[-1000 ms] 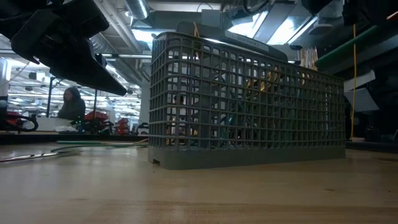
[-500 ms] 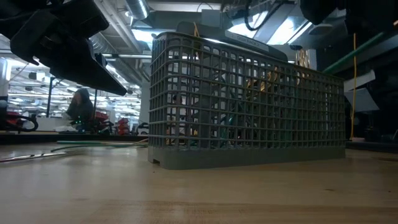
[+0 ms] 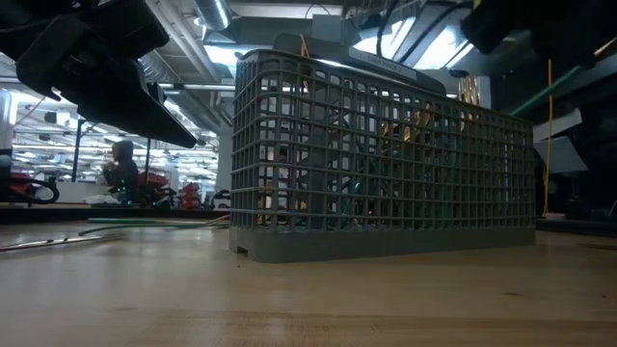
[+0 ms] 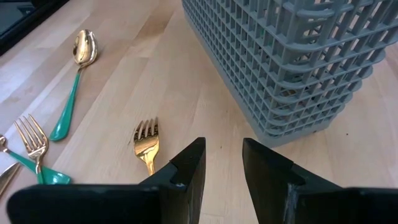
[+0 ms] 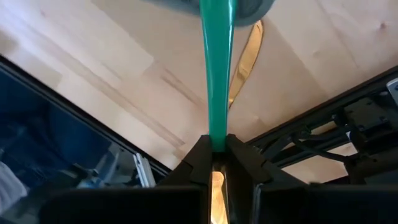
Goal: Sort silverware
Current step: Put the gold knife into the gray silverware organizer
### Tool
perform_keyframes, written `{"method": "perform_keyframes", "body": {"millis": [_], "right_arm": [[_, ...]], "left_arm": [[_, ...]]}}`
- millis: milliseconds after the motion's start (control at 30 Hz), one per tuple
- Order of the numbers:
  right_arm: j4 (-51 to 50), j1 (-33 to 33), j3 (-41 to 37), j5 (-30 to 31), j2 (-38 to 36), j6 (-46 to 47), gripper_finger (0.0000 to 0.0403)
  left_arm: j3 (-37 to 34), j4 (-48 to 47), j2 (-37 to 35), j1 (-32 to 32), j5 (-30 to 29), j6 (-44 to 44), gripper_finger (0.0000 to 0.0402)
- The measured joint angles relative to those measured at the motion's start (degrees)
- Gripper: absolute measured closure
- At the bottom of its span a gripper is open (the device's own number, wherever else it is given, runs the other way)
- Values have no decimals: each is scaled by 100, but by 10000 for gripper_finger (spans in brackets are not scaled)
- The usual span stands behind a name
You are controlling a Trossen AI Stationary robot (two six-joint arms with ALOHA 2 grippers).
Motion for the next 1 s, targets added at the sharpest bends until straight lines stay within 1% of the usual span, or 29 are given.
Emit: {"method": "perform_keyframes", "body": {"millis": [267,367,500,600,767,1000], "right_arm": [[11,-602,0,-14,3,12,371],[1,-746,0,-258,47,75,371],[-4,-736,3,-743,141,146,371],[39,-730,2,-857,245,197,371],[48,-866,2,-929,450,207,371],[121,-1214,2,-909,715,148,371]], "left_arm": [[-2,2,2,-1,0,-95,302],[0,2,2,-2,0,-95,302],[0,4,2,0,0,-93,302],[0,2,2,-2,0,-91,302],[0,1,2,-1,0,20,302],[0,1,2,-2,0,20,302]]}}
